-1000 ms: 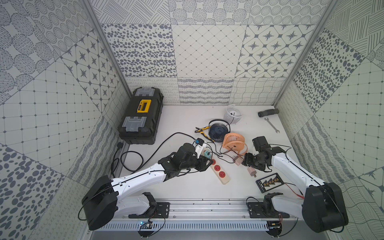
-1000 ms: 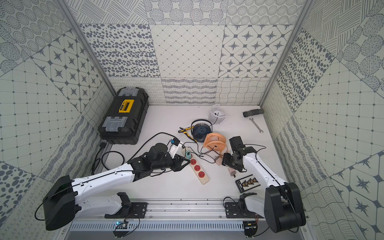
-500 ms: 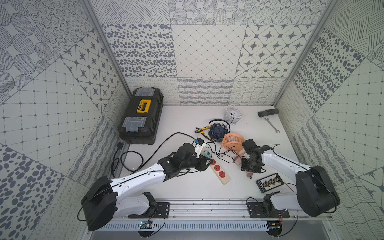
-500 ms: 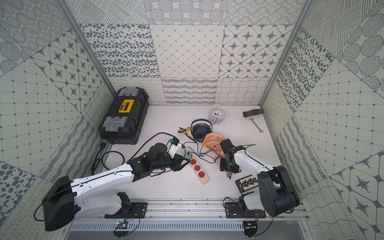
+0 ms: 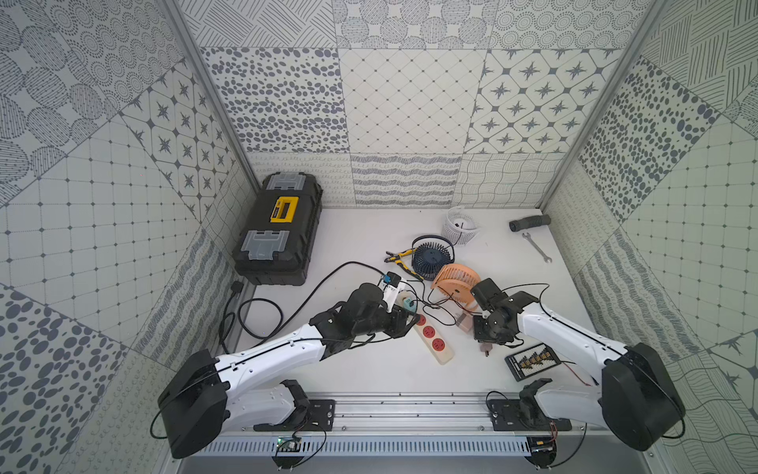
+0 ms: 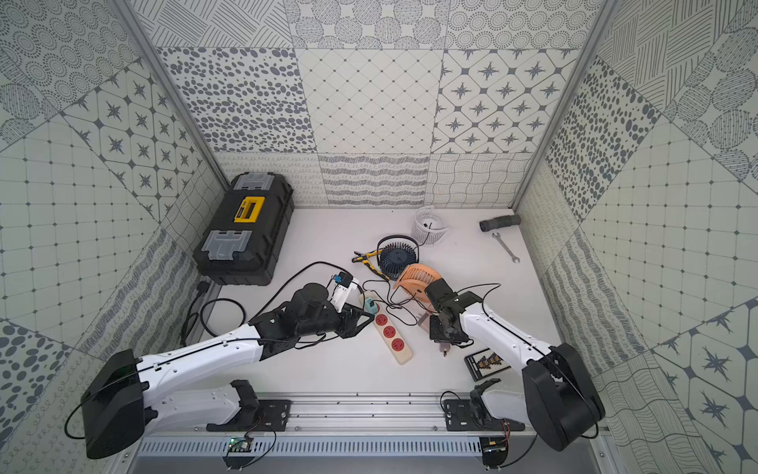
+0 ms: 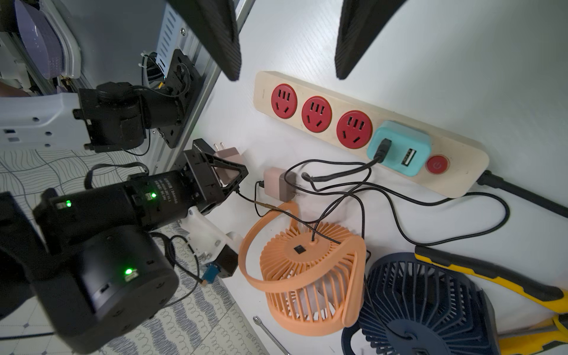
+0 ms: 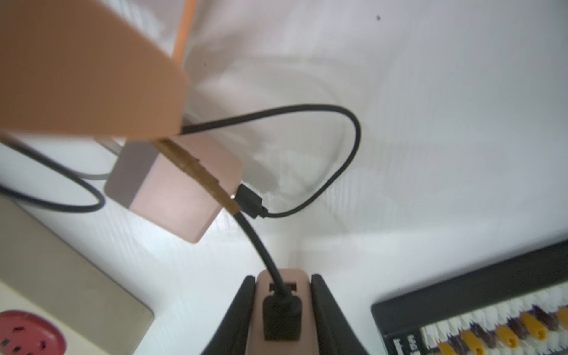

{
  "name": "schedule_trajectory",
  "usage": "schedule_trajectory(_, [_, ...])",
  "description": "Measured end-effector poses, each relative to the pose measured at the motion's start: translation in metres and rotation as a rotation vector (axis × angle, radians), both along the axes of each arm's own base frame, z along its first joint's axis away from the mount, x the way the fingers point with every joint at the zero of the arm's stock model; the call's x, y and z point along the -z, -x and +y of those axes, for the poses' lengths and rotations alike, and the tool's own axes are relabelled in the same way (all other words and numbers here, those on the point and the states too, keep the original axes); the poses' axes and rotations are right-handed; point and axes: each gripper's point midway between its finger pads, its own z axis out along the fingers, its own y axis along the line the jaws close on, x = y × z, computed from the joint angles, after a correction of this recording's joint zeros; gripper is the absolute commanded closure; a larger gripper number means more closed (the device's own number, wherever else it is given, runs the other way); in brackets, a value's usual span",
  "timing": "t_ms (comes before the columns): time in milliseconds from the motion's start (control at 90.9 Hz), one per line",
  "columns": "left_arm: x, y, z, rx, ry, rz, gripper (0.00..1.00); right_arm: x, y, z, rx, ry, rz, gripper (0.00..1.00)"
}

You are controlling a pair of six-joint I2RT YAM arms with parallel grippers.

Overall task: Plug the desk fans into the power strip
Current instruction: Pick up the plug from the center of the board.

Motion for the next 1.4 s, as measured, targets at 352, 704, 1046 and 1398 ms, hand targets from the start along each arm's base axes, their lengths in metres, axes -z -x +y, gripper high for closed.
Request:
schedule_trajectory(352, [-0.026,-0.004,0.004,-0.029,0.035,-0.060,0.48,-0.101,-0.029,0.012,-0.017,-0.099,-0.244,0.90])
schedule_trajectory(704, [-0.094,-0.011,0.003,-0.039,0.114,-0.192,0.46,-0.241,-0.068,0.048,-0.110,-0.291,-0.516,0.90])
schedule_trajectory(1046, [-0.158,-0.003,-0.009,0.051,0.219,-0.294,0.37,-0.332,-0.078,0.080,-0.222,-0.468,-0.670,0.89])
schedule_trajectory(1398, [-0.185,-0.003,-0.044,0.159,0.236,-0.343,0.26,-0.313,-0.074,0.111,-0.158,-0.723,-0.606,0.83])
